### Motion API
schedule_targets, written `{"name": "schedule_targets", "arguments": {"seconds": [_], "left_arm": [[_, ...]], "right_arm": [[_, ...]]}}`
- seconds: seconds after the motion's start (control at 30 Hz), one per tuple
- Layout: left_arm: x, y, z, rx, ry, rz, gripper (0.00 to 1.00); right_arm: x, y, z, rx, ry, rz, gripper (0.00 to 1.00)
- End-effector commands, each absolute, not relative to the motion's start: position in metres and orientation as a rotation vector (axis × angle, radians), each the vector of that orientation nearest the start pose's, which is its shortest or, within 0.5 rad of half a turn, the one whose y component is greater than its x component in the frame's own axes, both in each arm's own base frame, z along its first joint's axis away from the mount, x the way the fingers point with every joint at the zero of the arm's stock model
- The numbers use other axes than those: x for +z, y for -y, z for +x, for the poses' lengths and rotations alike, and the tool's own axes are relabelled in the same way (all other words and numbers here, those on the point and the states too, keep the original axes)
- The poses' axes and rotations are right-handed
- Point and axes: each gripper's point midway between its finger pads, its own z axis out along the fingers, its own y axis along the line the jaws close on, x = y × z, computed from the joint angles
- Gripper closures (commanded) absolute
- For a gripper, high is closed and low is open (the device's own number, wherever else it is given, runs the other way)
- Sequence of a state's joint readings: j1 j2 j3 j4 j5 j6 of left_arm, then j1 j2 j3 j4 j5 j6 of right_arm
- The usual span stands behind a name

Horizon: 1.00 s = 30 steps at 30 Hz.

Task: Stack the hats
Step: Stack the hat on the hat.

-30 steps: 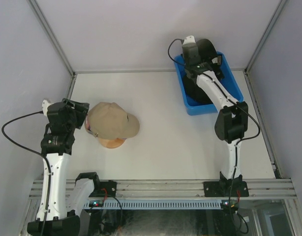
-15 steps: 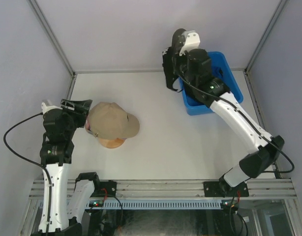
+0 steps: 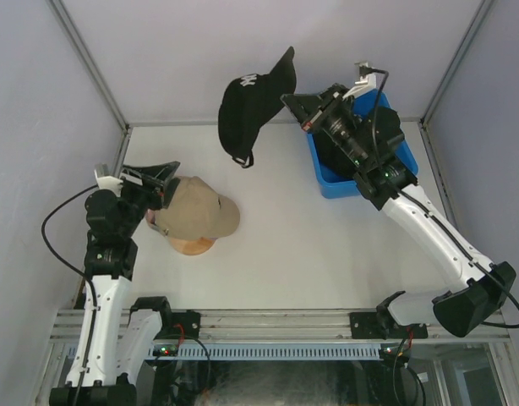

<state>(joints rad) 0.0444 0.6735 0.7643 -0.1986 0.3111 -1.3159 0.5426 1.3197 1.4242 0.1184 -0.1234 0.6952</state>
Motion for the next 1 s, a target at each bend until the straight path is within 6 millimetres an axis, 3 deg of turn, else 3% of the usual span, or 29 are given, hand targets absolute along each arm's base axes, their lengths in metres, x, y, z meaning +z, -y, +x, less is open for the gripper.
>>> {"name": "schedule_targets", "arguments": {"seconds": [0.0,0.2,0.37,0.77,0.97], "left_arm": [[0.372,0.11,0.272,-1.422,-1.485,-0.77,0.32],[0.399,0.136,0.259,-1.598,-1.46,-0.7,0.32],[0.409,0.143,0.255,-1.736,-1.396,-0.746,0.3],[0.427,0.106,0.255,-1.811,-1.048,-0.89,0.28],[0.423,0.098,0.251,-1.843,-0.974,-0.944,0.29]], "right_arm": [[0.565,-0.265,0.305,1.467,-1.133,0.032,1.0],[0.575,-0.274,0.301,1.557,-1.051,0.06,1.0],[0.571,-0.282,0.305,1.673,-1.015,0.103,1.0],[0.565,-0.283,0.305,2.018,-0.957,0.245,1.0],[0.562,-0.285,0.309,2.157,-0.911,0.321,1.0]]}}
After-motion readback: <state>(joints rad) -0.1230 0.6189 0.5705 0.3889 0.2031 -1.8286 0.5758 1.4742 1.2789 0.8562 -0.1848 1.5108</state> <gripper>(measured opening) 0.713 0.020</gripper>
